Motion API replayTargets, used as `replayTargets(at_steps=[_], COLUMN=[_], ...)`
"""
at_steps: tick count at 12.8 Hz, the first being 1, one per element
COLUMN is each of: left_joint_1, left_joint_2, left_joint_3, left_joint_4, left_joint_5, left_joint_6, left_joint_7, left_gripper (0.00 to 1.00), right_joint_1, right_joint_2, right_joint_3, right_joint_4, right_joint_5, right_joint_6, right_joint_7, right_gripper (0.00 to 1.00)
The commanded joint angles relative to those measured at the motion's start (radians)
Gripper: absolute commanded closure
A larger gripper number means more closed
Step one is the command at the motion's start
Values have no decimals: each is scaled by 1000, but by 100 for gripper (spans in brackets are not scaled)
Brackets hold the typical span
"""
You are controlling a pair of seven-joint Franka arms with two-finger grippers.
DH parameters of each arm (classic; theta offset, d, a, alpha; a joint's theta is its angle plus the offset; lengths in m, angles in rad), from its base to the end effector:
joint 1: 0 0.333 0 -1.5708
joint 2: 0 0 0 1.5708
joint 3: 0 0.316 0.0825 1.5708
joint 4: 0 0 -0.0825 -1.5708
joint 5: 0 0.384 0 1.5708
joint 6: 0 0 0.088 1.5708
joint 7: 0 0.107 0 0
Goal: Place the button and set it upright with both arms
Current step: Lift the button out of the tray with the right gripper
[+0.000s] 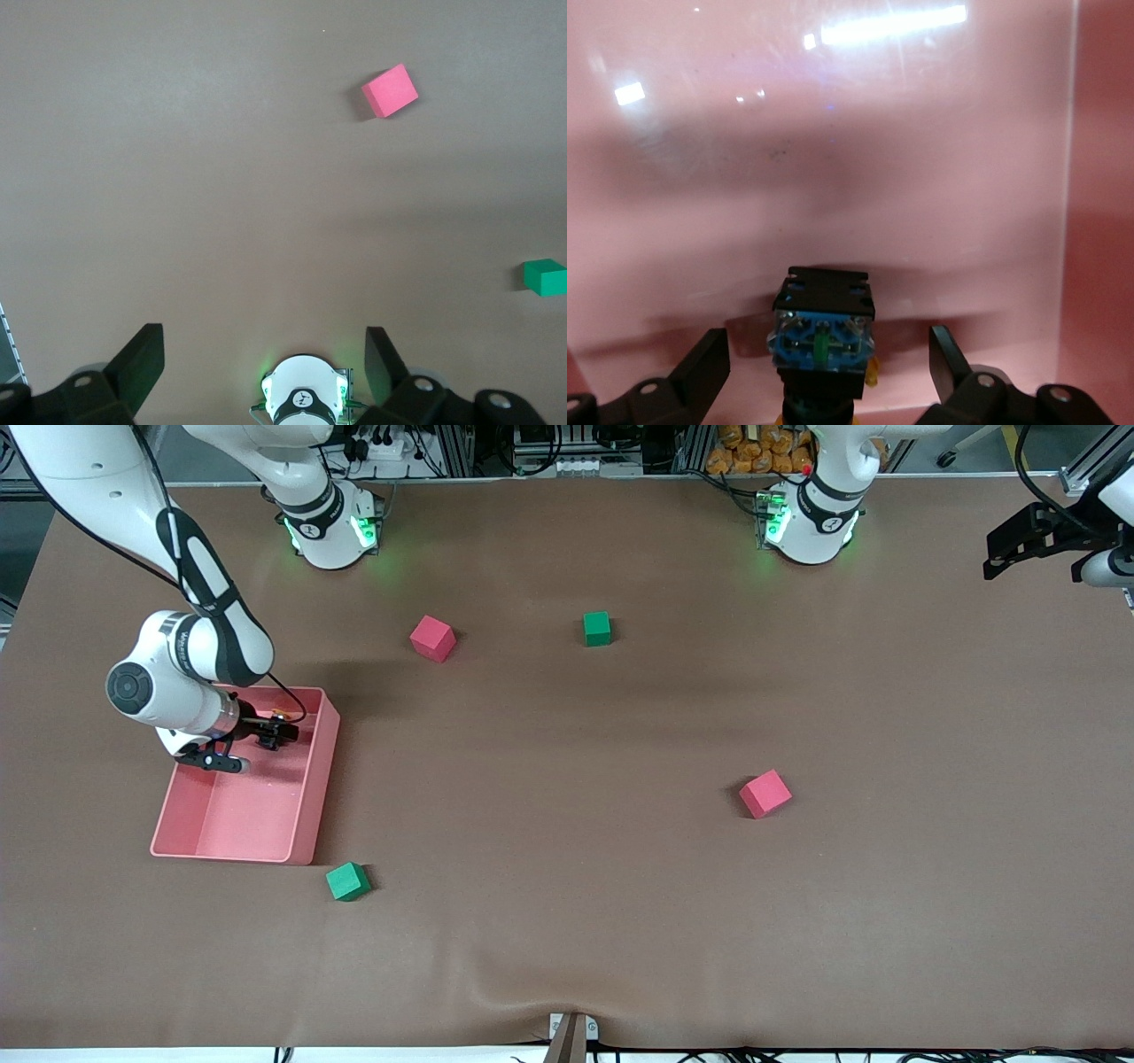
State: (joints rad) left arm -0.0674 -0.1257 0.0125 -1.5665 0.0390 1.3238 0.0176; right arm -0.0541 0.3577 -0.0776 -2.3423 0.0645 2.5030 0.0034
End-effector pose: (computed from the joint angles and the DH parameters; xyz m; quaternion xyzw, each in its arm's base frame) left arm 0.4868 -0.0214 0.6720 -0.9976 0.0326 0.0581 0.0195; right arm 0.4875 -0.0672 0.1666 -0.9908 0.0936 0.0970 0.0091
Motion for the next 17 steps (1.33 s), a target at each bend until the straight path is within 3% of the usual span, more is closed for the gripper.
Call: replayTargets(at_steps=[1,7,11,14,17], left_joint_1=[11,9,11,11,12], left_joint_2=[-23,-49,-52,-51,-51], left_joint_3=[-8,-9,-28,-28,-28], left_joint_4=[-27,-66,-72,-73,-78], left_joint_5=[-16,-18,-18,-18,-18], left_joint_6=[-3,17,14,15,17], left_joint_7=[2,-40,-71,-71,-71], left_gripper=[0,0,0,0,0], right_joint_1=[-4,-4,-3,0,115], right_joint_2=[-13,-83,-196,-258,-261], right_joint_3=[9,9,9,12,24], right_joint_4=[-20,-18,4,81,208], right_joint_5=[9,9,8,8,6], right_joint_6=[26,10,-88,-209,-312], right_joint_7=[1,-10,-57,-251,-462], right_gripper=[67,91,91,91,90])
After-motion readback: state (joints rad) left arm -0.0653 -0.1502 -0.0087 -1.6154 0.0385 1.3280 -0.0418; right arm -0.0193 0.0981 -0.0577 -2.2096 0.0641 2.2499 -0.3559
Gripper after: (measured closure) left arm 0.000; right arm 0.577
